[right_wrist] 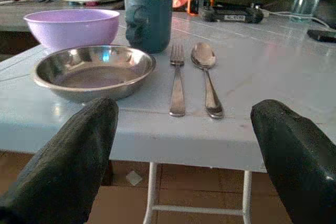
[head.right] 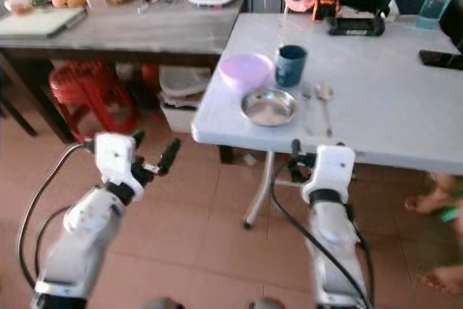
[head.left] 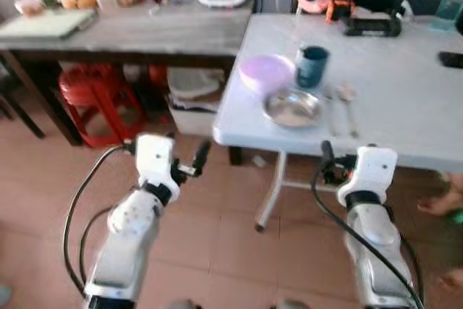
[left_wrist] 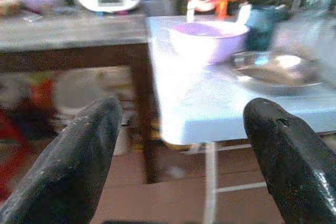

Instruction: Setting the table

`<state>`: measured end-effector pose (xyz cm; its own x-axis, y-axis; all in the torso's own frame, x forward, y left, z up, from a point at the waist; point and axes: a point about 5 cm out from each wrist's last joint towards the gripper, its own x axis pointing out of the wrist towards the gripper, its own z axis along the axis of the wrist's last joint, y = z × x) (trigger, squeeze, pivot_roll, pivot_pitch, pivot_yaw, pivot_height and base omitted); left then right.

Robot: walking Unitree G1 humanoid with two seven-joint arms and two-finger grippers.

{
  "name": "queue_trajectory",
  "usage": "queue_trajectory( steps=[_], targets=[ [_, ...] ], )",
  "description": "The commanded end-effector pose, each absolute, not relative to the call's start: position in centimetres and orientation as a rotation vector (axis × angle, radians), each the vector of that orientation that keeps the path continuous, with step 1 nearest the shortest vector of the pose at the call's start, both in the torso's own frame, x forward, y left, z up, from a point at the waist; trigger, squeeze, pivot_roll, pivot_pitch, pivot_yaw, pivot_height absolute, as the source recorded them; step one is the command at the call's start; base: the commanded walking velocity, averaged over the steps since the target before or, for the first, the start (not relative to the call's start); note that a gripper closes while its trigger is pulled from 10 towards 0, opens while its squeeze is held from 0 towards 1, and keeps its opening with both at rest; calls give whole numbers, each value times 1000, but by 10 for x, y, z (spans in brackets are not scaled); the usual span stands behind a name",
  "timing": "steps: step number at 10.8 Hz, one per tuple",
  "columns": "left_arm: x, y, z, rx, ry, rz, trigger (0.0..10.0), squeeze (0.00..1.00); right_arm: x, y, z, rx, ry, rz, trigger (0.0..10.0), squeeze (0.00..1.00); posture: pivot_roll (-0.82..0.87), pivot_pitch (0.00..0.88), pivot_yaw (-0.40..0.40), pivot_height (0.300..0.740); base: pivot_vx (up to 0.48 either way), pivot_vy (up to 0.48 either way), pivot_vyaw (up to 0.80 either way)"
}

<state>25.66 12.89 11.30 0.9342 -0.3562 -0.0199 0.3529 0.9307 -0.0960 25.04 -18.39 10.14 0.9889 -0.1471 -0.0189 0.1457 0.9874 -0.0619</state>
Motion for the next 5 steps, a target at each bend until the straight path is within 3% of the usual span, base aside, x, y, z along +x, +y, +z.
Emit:
queue_trajectory(
  steps=[1,3,5],
  targets=[
    [257,137,115,-91,34,-342,10000,0,250,-181,104,-64,26,-151,10000,0,-39,0,44,740,0,0,0],
    [254,143,112,-42,23,-286,10000,0,240,-185,101,-103,59,-202,10000,0,-29,0,28,740,315,0,0],
    [244,144,102,-35,82,-248,10000,0,231,-181,98,-163,69,-186,10000,0,-8,0,-11,740,0,0,0]
  ],
)
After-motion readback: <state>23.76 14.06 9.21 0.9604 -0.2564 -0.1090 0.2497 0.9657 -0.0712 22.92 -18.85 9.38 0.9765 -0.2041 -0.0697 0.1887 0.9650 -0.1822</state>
